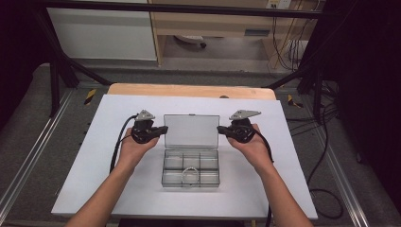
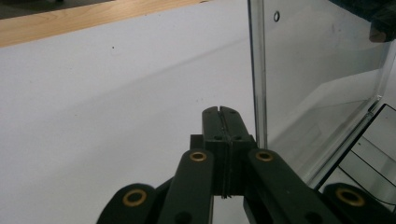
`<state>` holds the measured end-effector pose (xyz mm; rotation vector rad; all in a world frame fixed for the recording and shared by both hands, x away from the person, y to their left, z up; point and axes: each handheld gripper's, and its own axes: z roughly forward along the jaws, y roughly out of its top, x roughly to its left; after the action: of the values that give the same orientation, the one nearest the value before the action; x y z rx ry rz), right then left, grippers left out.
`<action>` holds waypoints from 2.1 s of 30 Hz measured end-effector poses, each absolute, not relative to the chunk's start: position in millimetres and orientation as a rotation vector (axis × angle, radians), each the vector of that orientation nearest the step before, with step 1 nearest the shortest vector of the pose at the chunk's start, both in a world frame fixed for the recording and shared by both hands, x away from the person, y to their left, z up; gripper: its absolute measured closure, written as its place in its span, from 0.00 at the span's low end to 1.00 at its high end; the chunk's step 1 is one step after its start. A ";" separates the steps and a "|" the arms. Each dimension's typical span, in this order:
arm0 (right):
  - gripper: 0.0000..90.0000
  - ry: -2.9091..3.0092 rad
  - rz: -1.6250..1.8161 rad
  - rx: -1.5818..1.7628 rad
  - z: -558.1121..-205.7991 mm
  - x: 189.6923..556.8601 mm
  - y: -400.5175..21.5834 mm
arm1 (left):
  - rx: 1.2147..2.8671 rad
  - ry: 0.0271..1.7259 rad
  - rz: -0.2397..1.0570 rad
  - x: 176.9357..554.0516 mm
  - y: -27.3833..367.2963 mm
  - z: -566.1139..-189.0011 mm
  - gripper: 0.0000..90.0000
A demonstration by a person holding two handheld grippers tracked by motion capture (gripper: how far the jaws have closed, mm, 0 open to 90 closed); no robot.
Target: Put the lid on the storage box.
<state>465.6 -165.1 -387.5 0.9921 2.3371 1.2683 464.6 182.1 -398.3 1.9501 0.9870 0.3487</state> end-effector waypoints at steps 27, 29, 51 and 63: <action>1.00 2.325 1.279 0.980 -374.1 463.4 -165.1 | 1.946 0.977 0.363 461.5 181.3 -387.4 1.00; 1.00 2.325 1.282 0.981 -373.8 462.7 -165.2 | 1.941 0.979 0.360 460.7 181.6 -387.5 1.00; 1.00 2.335 1.292 0.976 -370.2 455.5 -165.8 | 1.942 0.966 0.354 452.4 183.2 -386.8 1.00; 1.00 2.332 1.318 0.974 -369.5 444.1 -166.9 | 1.954 0.945 0.352 440.9 187.1 -383.8 1.00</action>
<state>444.1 -166.9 -369.5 0.9740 2.3323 1.3182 440.9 187.1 -383.8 1.9539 0.9453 0.3518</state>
